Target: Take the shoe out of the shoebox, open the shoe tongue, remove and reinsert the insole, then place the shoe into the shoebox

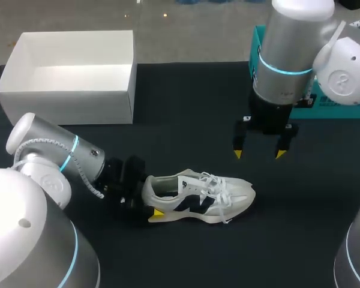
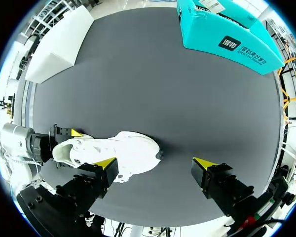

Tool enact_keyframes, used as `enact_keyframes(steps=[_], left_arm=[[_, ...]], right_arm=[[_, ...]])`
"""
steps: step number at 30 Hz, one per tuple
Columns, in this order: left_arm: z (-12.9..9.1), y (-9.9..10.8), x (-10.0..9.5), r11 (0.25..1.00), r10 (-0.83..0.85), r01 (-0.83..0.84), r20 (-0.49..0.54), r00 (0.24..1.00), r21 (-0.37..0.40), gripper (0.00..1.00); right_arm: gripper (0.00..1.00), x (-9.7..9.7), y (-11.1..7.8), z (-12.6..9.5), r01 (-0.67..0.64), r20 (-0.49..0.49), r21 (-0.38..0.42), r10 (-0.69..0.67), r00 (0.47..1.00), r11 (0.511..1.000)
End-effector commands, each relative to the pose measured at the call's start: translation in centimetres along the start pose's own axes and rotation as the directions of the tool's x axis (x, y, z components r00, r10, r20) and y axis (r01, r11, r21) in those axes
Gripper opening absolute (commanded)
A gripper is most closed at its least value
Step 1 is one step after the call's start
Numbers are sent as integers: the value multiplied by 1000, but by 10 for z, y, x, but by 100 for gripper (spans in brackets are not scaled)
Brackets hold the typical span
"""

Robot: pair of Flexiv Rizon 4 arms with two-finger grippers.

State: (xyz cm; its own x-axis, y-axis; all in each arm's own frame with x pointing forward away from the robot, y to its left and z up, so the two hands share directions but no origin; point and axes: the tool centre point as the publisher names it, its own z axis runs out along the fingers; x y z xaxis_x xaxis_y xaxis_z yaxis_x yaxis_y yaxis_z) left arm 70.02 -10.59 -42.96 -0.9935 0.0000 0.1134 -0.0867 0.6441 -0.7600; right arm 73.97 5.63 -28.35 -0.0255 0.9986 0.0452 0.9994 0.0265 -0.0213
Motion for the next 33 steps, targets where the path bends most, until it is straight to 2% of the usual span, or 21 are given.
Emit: enact_keyframes(steps=[1,4,9,13,15,21,28,33], left_arm=[[5,2,4,1000,-2,2,0,1000,-8,0],[5,2,4,1000,-2,2,0,1000,-8,0],[5,2,4,1000,-2,2,0,1000,-8,0],[5,2,4,1000,-2,2,0,1000,-8,0],[5,2,4,1000,-2,2,0,1000,-8,0],[5,2,4,1000,-2,2,0,1000,-8,0],[5,2,4,1000,-2,2,0,1000,-8,0],[5,2,4,1000,-2,2,0,1000,-8,0]], right_arm=[[100,25,-12,3,-11,-6,-47,11,1000,999],[100,47,-22,-2,-55,1,-97,55,998,994],[100,84,-40,-4,-42,25,-156,47,999,987],[100,103,-47,0,-22,119,-192,46,992,981],[100,109,-48,2,-26,151,-211,59,987,977],[100,122,-49,11,-58,154,-222,94,984,973],[100,150,-53,18,-26,226,-247,84,971,969],[100,161,-55,28,-15,236,-243,74,969,970]])
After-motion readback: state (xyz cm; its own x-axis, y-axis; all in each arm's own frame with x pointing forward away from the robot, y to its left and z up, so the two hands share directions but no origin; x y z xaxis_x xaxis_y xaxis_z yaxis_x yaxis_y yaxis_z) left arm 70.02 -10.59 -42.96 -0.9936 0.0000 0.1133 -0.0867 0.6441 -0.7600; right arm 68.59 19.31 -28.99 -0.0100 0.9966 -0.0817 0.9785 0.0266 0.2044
